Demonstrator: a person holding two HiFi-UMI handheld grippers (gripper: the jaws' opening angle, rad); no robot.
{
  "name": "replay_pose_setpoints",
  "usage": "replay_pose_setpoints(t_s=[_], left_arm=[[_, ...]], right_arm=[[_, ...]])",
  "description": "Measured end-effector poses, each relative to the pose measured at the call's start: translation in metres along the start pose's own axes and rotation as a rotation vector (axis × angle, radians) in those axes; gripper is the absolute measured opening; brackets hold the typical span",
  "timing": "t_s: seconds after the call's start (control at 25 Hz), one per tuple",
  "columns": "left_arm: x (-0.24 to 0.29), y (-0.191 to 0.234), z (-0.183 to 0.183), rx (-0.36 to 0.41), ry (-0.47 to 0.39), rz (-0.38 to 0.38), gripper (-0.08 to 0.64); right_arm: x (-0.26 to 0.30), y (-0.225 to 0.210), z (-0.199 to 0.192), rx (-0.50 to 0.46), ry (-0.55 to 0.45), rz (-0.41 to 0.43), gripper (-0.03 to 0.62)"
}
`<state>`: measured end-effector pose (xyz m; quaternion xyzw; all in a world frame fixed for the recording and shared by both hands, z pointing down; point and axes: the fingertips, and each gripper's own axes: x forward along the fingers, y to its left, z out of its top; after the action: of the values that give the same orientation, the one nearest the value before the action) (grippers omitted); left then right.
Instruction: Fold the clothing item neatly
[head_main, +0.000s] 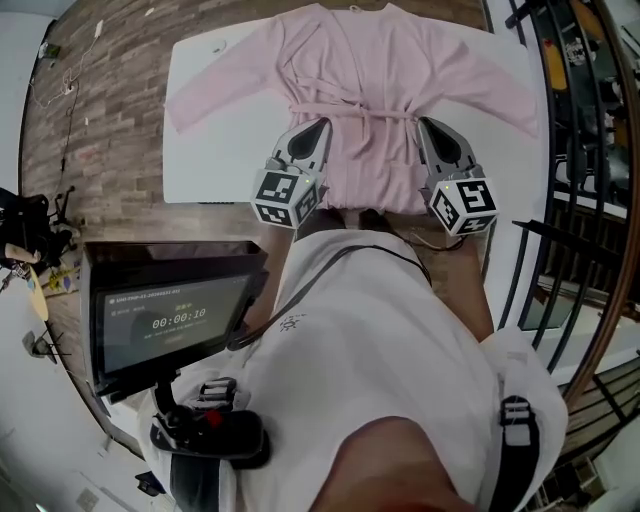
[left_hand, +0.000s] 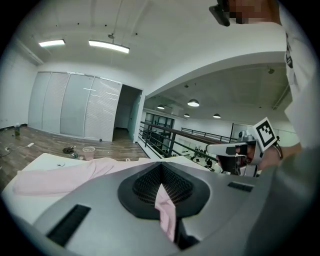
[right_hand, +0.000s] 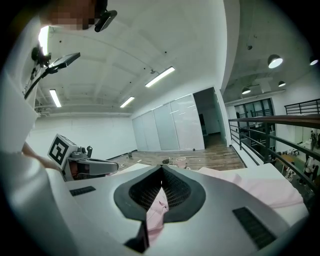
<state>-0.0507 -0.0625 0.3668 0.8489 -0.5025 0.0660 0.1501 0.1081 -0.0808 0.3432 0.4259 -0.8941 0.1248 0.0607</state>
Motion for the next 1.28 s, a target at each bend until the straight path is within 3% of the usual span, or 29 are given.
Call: replay_pose_setpoints(t_s=[0.36,0.64,0.8,0.96,1.28], left_arm=[[0.002,-0.014,-0.004,0.011,-0.001,-0.104,0.003],[0.041,0.025,-0.005,0.019,0.065,-0.160,0.003],[0.054,0.021,-0.007,0.018,0.088,-0.207,0.003],[0.073,-0.007,-0.013,0.032,0.110,-0.297,0.003],[0.095,-0.126,-0.047,0.070,0.192,-0.612,0.003]], right_arm=[[-0.024,-0.004,-0.009,0.022,-0.024,-0.110,0.002],[0.011,-0.026,-0.014,0.061,-0.008,-0.200,0.002],[0.012,-0.036,-0.015,0.075,-0.015,-0.254,0.002],[0.008,-0.058,-0.027,0.083,-0.012,-0.313,0.002],[-0.036,-0.128,-0.053,0.124,-0.016,-0.509,0.002]])
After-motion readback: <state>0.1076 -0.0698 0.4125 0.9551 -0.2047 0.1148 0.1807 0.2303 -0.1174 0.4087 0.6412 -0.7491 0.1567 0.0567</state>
